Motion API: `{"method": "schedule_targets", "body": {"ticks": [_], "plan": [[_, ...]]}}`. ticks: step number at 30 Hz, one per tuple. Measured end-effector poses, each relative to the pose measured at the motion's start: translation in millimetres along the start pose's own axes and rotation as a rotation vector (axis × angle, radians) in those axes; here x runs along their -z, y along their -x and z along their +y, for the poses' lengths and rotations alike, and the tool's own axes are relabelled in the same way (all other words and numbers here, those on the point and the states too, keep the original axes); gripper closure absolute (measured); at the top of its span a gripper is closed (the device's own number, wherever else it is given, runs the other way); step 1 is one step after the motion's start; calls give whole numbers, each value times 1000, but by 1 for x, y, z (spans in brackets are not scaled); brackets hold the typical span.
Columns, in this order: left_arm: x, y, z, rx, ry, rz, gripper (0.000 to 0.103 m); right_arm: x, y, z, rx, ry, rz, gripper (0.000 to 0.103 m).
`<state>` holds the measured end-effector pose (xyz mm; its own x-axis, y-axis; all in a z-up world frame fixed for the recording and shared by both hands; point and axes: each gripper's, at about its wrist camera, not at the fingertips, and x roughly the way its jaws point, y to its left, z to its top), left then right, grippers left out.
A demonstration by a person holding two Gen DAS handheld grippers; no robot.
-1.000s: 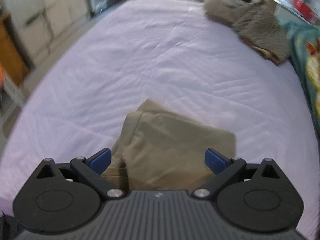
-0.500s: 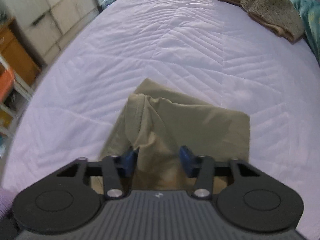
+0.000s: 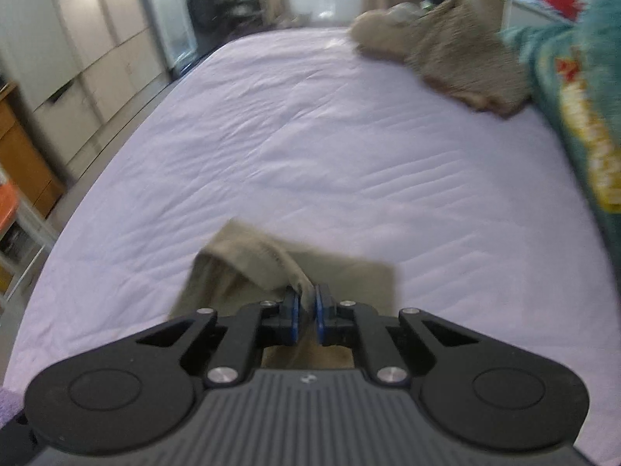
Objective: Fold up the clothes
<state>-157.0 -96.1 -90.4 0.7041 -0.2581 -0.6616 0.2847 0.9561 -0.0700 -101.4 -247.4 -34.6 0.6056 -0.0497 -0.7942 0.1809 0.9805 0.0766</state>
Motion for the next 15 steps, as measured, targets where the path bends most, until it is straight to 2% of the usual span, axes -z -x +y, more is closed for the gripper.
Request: {"method": "schedule_targets", "body": {"ticks": [4, 6, 7, 9, 11, 13, 15], "plan": [[-1, 3, -2, 33, -13, -28, 27, -2, 22, -52, 107, -63, -33, 94], [0, 3, -5, 48, -25, -31, 27, 4, 27, -90, 180, -124, -3, 93], [0, 2, -7, 55, -32, -33, 27, 9, 27, -110, 208, -159, 23, 92], [2, 0, -10, 57, -41, -19, 27, 24, 14, -145, 255, -228, 141, 89], [3, -1, -11, 51, -44, -4, 27, 40, 4, -171, 346, -279, 221, 84], [3, -2, -10, 51, -43, 1, 27, 51, 8, -187, 378, -341, 238, 80], [3, 4, -10, 50, -39, -7, 27, 53, 24, -193, 311, -399, 195, 73]]}}
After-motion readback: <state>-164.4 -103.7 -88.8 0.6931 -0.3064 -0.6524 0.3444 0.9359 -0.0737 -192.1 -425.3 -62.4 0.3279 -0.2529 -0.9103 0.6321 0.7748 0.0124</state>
